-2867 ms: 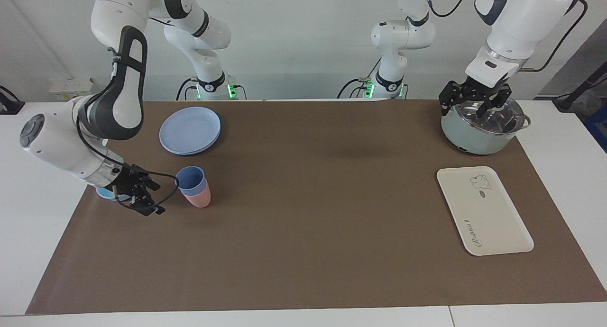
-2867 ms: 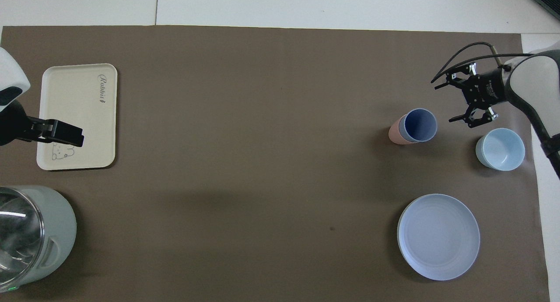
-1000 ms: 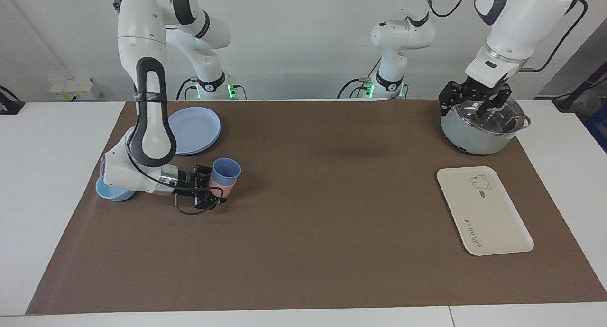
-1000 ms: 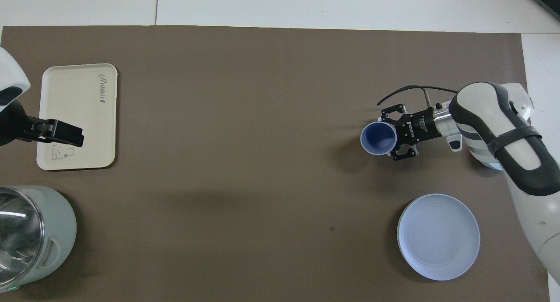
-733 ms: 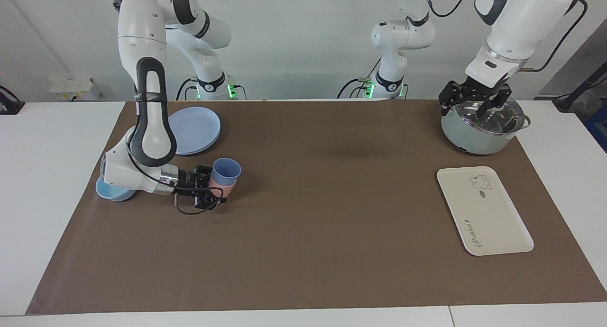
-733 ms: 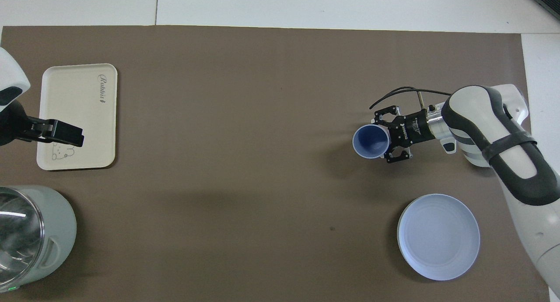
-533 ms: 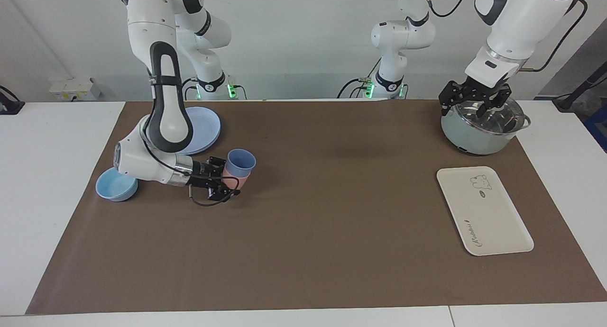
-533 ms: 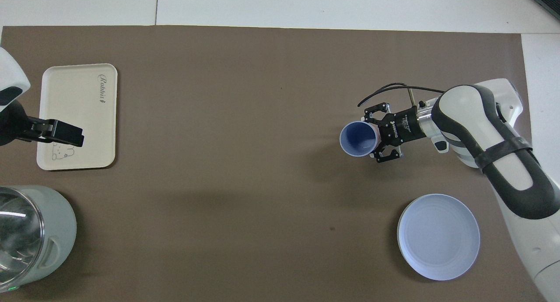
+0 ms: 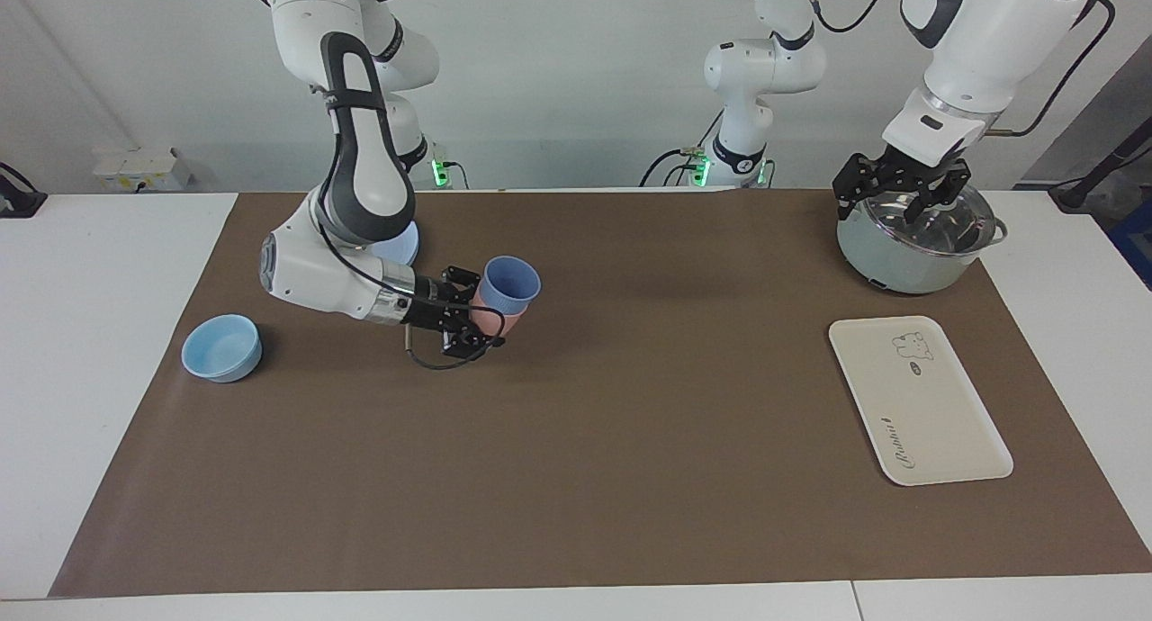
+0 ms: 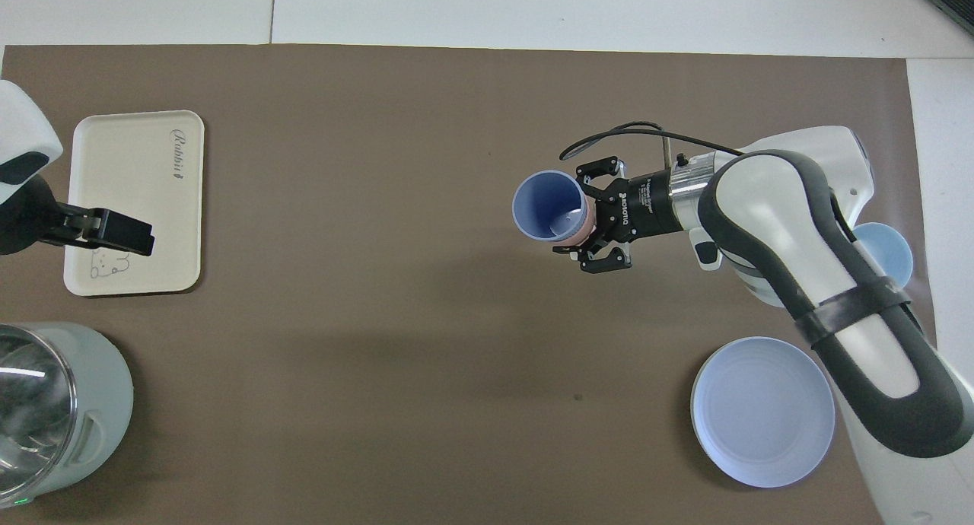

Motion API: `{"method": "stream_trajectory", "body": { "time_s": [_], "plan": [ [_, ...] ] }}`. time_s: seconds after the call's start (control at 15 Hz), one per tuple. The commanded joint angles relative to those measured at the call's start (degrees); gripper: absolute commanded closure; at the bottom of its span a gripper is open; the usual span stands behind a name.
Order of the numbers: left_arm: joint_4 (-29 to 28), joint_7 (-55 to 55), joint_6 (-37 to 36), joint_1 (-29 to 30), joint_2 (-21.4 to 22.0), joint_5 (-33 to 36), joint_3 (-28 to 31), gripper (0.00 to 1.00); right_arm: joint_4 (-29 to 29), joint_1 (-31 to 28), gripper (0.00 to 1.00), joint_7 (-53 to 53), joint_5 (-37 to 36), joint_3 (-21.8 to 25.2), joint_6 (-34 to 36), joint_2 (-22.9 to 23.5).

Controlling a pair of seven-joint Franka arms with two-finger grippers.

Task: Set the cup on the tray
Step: 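Grasp the blue cup with the left gripper while the right gripper holds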

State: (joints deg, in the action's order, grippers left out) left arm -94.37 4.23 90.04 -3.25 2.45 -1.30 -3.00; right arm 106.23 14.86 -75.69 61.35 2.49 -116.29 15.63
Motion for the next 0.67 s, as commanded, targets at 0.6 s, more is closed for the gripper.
{"method": "stream_trajectory", "body": {
  "time_s": [0.6],
  "plan": [
    [-1.78,-45.17,25.09,-20.91,-0.77,-10.30,-0.60,0.25,-0.15,9.40,1.00,-11.06,7.55,-0.73,-12.03,-2.53]
  ]
}}
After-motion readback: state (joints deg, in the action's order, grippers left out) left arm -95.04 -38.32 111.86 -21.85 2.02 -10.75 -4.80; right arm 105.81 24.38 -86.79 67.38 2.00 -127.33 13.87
